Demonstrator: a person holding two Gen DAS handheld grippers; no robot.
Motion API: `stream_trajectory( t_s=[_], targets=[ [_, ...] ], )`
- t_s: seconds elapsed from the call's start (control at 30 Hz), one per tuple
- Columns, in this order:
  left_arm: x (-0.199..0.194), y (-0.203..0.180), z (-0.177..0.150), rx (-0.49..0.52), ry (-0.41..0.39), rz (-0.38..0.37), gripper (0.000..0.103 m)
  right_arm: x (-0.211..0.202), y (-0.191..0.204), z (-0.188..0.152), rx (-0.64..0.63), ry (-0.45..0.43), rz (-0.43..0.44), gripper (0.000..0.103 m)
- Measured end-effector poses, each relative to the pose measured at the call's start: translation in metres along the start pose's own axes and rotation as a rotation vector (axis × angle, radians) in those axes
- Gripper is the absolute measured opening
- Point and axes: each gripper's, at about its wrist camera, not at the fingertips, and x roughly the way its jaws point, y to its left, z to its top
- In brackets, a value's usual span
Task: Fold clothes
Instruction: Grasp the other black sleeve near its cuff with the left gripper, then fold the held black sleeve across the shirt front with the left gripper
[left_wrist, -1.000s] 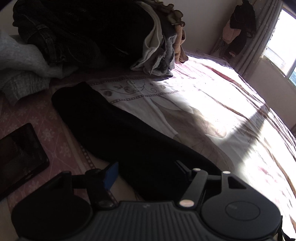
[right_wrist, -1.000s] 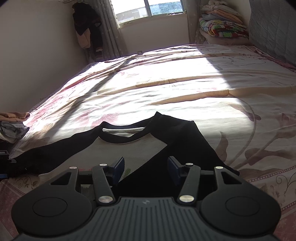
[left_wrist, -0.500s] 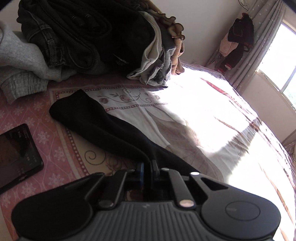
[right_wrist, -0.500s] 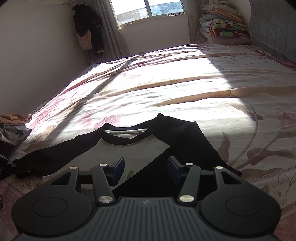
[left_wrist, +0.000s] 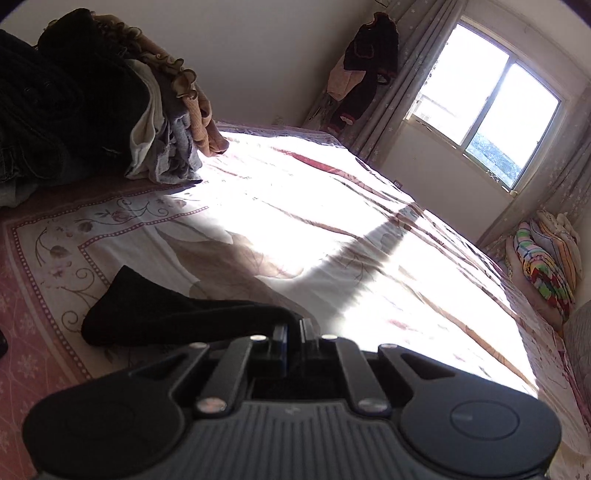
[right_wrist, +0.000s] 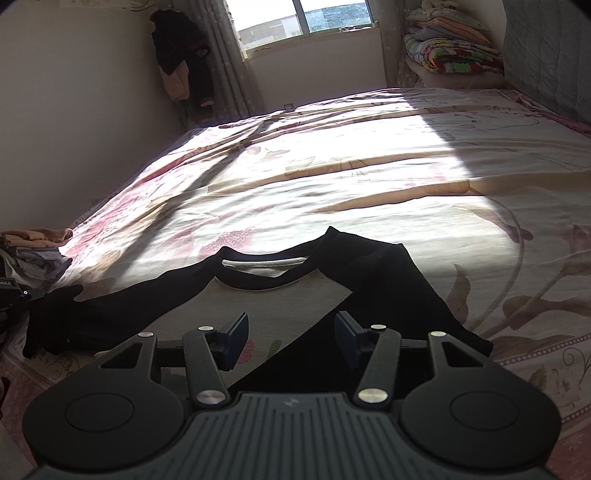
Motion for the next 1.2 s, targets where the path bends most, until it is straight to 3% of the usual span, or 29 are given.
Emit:
stream_trajectory(
  t_s=[0.33, 0.57, 0.67, 0.9, 1.07, 1.1, 1.2],
  targets=[
    [-0.019, -0.047, -0.025, 0.180, 0.077, -0.258, 0.006, -0.002, 0.006, 0.002, -0.001, -0.001, 0.023, 0.055],
    [-0.023, -0.074, -0.053, 0.302, 0.199, -0.449, 0.006, -0.003, 0.005, 0.005, 0.011, -0.004, 0.036, 0.056],
    [-0.020, -0.084, -0.068, 0.345, 0.280, -0.498, 0.006, -0.003, 0.005, 0.005, 0.010, -0.003, 0.037, 0.056],
    [-0.010, -0.090, -0.094, 0.379, 0.432, -0.474, 0.007, -0.002, 0.004, 0.006, 0.016, 0.002, 0.037, 0.056],
    [0.003, -0.084, -0.103, 0.329, 0.531, -0.426, 0.009, 0.000, 0.005, 0.005, 0.016, 0.009, 0.039, 0.056],
    [0.004, -0.083, -0.104, 0.323, 0.542, -0.419, 0.011, 0.000, 0.005, 0.005, 0.016, 0.012, 0.039, 0.056],
    [0.001, -0.080, -0.098, 0.305, 0.556, -0.430, 0.034, 0.000, 0.005, 0.005, 0.016, 0.015, 0.040, 0.056]
  ],
)
